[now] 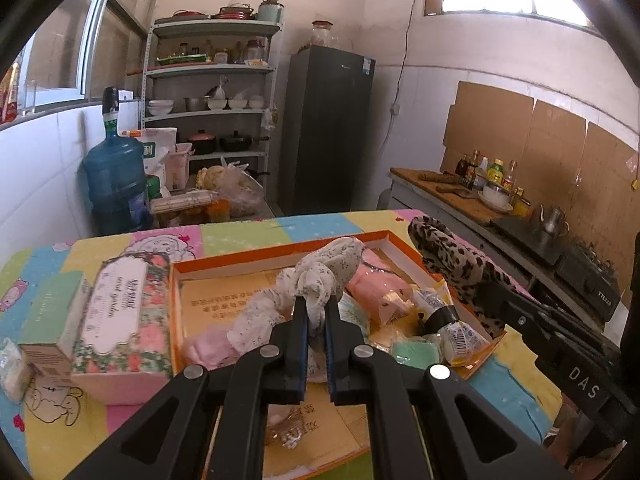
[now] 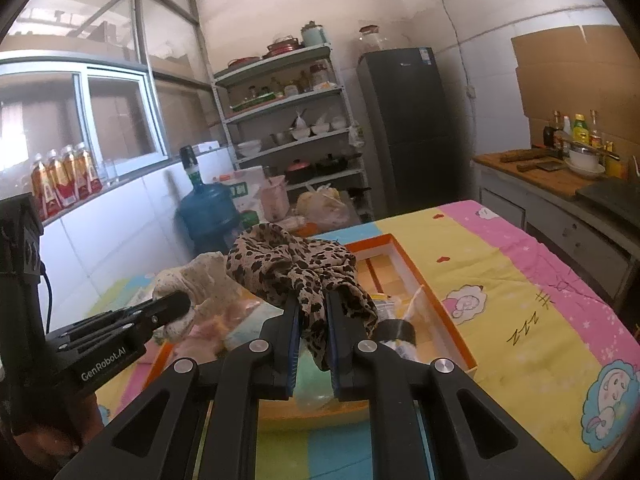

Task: Organize soft objects
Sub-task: 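Carry the white cloth with the left gripper while the right gripper carries the leopard cloth to the box lid, then lower both cloths into the box lid and open both grippers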

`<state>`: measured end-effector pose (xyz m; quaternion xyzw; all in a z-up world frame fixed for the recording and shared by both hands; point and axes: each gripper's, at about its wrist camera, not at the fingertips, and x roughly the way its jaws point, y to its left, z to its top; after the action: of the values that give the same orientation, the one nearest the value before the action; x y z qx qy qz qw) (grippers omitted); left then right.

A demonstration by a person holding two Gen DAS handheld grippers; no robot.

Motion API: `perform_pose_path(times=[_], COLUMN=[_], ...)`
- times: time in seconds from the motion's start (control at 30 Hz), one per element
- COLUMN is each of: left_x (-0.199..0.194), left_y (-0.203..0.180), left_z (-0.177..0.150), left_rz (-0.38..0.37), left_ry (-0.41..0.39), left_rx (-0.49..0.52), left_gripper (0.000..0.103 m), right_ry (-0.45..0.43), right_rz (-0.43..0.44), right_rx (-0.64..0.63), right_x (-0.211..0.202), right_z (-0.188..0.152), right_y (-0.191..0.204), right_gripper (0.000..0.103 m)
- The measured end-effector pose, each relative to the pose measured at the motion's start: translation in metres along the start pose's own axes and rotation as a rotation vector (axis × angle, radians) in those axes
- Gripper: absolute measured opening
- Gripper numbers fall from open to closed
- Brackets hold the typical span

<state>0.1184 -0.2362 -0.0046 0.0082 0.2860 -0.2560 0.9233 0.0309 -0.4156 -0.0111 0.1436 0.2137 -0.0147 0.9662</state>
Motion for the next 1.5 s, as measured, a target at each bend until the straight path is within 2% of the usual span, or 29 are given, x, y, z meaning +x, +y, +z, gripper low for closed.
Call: perform_pose_path(times=[0.47,0.87,0.97,1.03,1.13,1.2,1.3,1.4,1.5], left_x=[0.036,0.046,0.046,0.047,0.046,0.046,0.043,0.042,0.036], left_y=[-0.009,-0.009,-0.008,-0.008,-0.009,-0.009,-0.01,-0.008,-0.009], left_z=[-0.013,-0.017,-0.017,-0.018,-0.019,-0.019,-0.02,-0.02,-0.02], left_rz=[-0.034,-0.04,-0.042,-0.041,-0.051,-0.064,-0.048,-0.046,-0.036], left_ry=[0.104,0.127,0.128,0.129,0.131,0.128,0.122,0.125,0.115], left_rx=[-0.001,-0.007,-0.007,-0.006,-0.007,-0.006,-0.002,-0.011,-0.005], left_gripper=[0.007,0.007,0.008,0.011,0.027,0.048,0.059,0.064,0.064], right_ry=[0.081,0.133,0.138,0.138,0.136,0.134,0.13,0.125,0.121], right_rz=[-0.021,-0.008,0.008,0.014,0.013,0.016,0.012,0.015,0.005], right_rx=[-0.015,-0.001,0.015,0.022,0.024,0.028,0.032,0.042,0.04], right_x=[0.036,0.05,0.052,0.051,0.05,0.049,0.047,0.043,0.038], right_z=[-0.01,-0.017,-0.017,-0.017,-0.017,-0.016,-0.016,-0.015,-0.015], right_y=[-0.004,-0.007,-0.009,-0.01,-0.009,-0.008,-0.009,-0.012,-0.013], right_gripper=[0.013,0.015,0.021,0.027,0.029,0.03,0.031,0.032,0.039])
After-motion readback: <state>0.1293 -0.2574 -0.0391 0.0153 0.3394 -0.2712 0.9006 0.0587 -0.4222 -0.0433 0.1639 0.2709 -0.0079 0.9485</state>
